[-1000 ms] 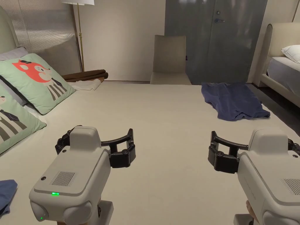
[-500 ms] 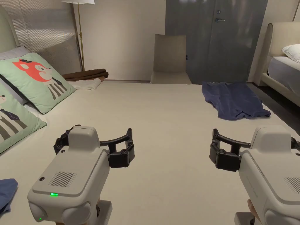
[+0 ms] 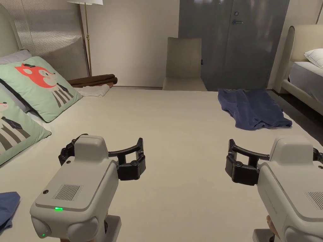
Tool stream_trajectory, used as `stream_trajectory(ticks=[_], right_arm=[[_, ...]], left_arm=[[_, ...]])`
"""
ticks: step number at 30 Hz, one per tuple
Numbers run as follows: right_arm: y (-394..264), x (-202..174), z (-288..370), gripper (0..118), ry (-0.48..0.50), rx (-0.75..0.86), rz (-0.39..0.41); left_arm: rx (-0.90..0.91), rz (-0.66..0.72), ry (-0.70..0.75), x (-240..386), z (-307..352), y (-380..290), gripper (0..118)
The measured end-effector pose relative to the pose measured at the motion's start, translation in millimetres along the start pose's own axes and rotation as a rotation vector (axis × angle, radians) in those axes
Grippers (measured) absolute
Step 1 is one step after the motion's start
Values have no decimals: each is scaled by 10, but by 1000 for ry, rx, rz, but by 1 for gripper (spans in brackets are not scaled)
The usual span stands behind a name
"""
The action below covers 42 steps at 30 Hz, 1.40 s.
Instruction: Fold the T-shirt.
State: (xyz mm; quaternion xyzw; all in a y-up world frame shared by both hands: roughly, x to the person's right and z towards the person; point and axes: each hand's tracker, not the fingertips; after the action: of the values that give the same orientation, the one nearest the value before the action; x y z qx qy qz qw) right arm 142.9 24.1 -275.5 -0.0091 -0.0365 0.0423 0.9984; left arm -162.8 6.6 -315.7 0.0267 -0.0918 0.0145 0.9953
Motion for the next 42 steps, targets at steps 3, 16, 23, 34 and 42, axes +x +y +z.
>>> stream_trajectory(ticks=[3,16,23,34,42], right_arm=[[1,-3,-1,112,0,1,-2],[23,-20,8,112,7,6,-2],[14,-24,11,112,8,4,-3],[7,-22,13,112,10,3,1],[11,-15,27,112,8,4,-1]], left_arm=[[1,1,1,-9,4,-2,116],[-1,3,9,-49,28,-12,116],[-4,3,7,-55,28,-24,116],[-1,4,2,-50,24,-15,116],[-4,-1,2,-56,27,-10,116]])
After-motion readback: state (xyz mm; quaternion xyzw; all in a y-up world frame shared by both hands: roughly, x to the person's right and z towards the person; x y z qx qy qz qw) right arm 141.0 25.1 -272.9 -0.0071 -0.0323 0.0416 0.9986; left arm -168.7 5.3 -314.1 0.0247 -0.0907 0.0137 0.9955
